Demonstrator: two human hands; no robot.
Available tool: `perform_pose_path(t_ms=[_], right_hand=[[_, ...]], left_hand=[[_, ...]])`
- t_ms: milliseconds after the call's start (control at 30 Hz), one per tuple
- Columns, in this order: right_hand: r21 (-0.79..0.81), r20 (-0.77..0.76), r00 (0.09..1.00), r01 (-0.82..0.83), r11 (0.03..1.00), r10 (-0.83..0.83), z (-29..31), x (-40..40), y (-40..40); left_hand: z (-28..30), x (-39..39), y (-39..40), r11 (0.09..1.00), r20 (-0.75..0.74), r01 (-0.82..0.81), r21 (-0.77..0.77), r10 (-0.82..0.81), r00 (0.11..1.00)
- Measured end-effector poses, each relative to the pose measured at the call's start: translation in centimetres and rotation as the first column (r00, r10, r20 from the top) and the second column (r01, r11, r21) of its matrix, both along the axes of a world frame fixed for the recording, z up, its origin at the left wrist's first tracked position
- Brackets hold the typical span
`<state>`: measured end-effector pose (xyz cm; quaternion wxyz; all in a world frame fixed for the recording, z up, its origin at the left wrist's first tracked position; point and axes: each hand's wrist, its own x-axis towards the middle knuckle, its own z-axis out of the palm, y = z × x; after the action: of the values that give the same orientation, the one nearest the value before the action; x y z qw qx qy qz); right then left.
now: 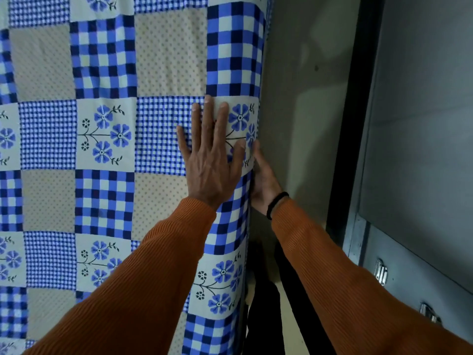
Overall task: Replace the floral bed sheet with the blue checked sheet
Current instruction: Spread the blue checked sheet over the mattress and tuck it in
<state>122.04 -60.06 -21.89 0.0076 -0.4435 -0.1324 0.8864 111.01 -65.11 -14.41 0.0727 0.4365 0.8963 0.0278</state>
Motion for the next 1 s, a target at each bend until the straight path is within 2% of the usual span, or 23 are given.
perform_pose_path(t_ms=[67, 133, 300, 367, 433, 500, 567, 600, 667, 800, 867, 933, 1000], right_hand=[[0.04, 0.027, 0.998, 0.048, 0.998, -0.049, -0.4, -0.6, -0.2], [0.074, 0.126, 0.991, 0.044, 0.996, -0.053, -0.6, -1.7, 0.1], [0.142, 0.279, 0.96, -0.062, 0.988, 0.02, -0.2, -2.3, -0.5], [0.226, 0.439, 0.895, -0.197, 0.954, 0.081, 1.1, -1.9, -0.7], [0.344, 0.552, 0.815, -0.413, 0.843, 0.174, 2.3, -0.9, -0.9], [0.412, 0.649, 0.721, -0.601, 0.685, 0.242, 3.0, -0.3, 0.3], [0.448, 0.75, 0.642, -0.673, 0.589, 0.162, 2.8, -0.2, 3.2], [0.493, 0.755, 0.649, -0.656, 0.571, 0.094, 2.7, -0.5, 4.7], [0.619, 0.676, 0.737, -0.56, 0.551, -0.01, 2.7, -1.9, 7.6], [0.816, 0.464, 0.884, -0.401, 0.417, -0.057, 2.5, -7.7, 12.0], [0.817, 0.414, 0.904, -0.317, 0.481, -0.108, 2.0, -11.2, 13.5], [0.777, 0.437, 0.879, -0.263, 0.572, -0.19, 1.5, -12.9, 13.9], [0.711, 0.451, 0.872, -0.221, 0.668, -0.192, 0.8, -13.1, 14.1]], left_hand=[[0.3, -0.2, -0.2, 1.0, 0.011, 0.002, 0.012, -0.002, 1.0], [0.2, -0.2, -0.2, 1.0, 0.018, 0.022, -0.006, -0.022, 1.0], [-0.3, -0.4, -0.1, 0.997, 0.032, 0.014, -0.082, -0.012, 0.999], [-0.2, -0.6, -0.1, 0.995, 0.054, 0.032, -0.097, -0.027, 0.998], [0.0, -0.9, -0.2, 0.994, 0.081, 0.04, -0.102, -0.032, 0.996], [-0.1, -1.2, -0.1, 0.993, 0.095, 0.049, -0.104, -0.039, 0.995], [0.0, -1.7, 0.5, 0.993, 0.126, 0.051, -0.102, -0.038, 0.991], [0.1, -2.0, 0.8, 0.995, 0.144, 0.051, -0.089, -0.038, 0.989], [0.1, -3.0, 2.1, 0.998, 0.152, 0.028, -0.057, -0.019, 0.988], [0.3, -6.6, 7.4, 0.998, 0.176, 0.038, 0.058, -0.048, 0.983], [0.1, -9.0, 11.0, 0.996, 0.176, 0.032, 0.084, -0.047, 0.983], [-0.1, -10.3, 13.8, 0.993, 0.161, 0.038, 0.113, -0.056, 0.985], [-0.7, -11.2, 16.2, 0.986, 0.168, 0.091, 0.14, -0.114, 0.979]])
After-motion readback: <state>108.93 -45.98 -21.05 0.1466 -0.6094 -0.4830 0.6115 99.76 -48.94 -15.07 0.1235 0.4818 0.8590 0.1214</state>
